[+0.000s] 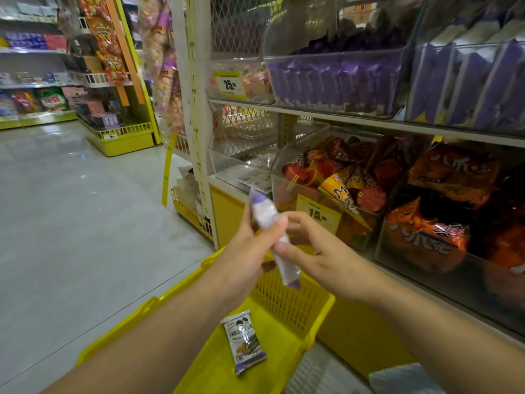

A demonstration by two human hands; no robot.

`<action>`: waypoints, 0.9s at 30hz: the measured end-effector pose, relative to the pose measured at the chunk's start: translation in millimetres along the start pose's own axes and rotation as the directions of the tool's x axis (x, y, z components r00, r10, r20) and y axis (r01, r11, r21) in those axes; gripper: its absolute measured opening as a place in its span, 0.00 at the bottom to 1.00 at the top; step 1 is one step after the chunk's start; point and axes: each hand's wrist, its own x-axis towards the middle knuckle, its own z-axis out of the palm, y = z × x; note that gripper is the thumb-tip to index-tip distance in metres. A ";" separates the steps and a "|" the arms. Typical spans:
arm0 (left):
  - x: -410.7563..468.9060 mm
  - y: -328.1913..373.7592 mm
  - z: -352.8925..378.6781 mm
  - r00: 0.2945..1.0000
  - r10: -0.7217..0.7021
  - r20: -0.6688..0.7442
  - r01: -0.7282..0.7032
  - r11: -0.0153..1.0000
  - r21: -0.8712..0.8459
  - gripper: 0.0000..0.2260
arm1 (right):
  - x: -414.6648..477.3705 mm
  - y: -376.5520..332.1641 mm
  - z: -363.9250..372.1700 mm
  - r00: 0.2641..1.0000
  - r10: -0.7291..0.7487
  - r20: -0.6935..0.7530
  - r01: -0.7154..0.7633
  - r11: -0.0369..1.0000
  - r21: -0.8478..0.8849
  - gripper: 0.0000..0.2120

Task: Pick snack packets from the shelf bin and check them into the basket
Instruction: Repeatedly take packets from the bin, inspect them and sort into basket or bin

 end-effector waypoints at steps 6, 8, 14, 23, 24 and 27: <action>-0.5 4.4 -9.5 0.994 0.056 0.091 -0.040 0.984 -0.174 0.12 | 5.1 4.2 -9.8 0.993 0.028 -0.118 -0.022 0.998 0.055 0.15; 0.1 5.9 -10.0 0.994 0.054 0.094 -0.037 0.985 -0.169 0.15 | 8.0 2.7 -14.9 0.976 0.070 -0.204 -0.024 0.976 0.218 0.14; 0.7 7.2 -11.2 0.998 0.049 0.042 -0.047 0.997 -0.065 0.20 | 6.3 -3.2 -25.0 0.954 0.065 -0.292 0.014 0.965 0.262 0.11; 1.1 5.9 -14.5 0.996 0.085 0.034 -0.086 0.996 0.026 0.19 | 4.4 -11.1 -25.1 0.932 0.063 -0.358 0.034 0.965 0.259 0.09; 0.8 6.3 -14.4 0.996 0.080 0.039 -0.082 0.996 0.038 0.20 | 5.1 -11.4 -26.6 0.932 0.096 -0.349 0.006 0.959 0.282 0.11; 1.5 7.2 -13.6 0.997 0.071 0.043 -0.072 0.997 0.041 0.23 | 7.0 -12.7 -29.3 0.929 0.194 -0.314 -0.045 0.903 0.427 0.11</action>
